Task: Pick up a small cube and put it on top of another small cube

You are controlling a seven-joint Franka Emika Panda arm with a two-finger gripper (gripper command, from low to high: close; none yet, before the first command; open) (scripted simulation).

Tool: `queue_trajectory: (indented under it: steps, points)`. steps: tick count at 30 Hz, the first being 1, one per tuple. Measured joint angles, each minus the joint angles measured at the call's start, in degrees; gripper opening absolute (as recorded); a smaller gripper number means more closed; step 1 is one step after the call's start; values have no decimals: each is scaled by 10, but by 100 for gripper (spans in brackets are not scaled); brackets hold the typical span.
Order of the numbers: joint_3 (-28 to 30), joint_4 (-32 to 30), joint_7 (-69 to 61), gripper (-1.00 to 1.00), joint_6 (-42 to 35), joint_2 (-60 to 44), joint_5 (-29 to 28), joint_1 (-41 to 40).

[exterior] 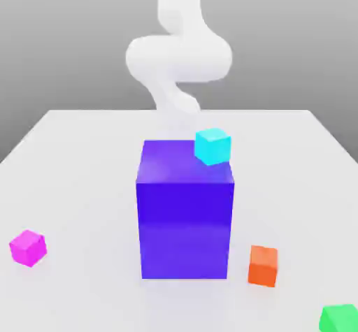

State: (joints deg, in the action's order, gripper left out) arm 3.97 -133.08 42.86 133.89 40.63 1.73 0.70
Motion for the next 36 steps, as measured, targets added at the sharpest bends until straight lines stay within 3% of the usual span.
queue_trajectory:
  steps: [10, 18, 27, 33, 34, 36]
  points:
    - [152, -53, -134, 0, 86, -210, 87, 14]
    - [233, -94, -247, 0, 152, -378, 167, -22]
    - [268, -138, -318, 0, 240, -541, 184, -100]
    - [175, -115, -397, 0, 302, -634, 283, -179]
    - [160, -111, -410, -100, 310, -647, 300, -191]
    - [160, -111, -410, -100, 310, -647, 300, -191]
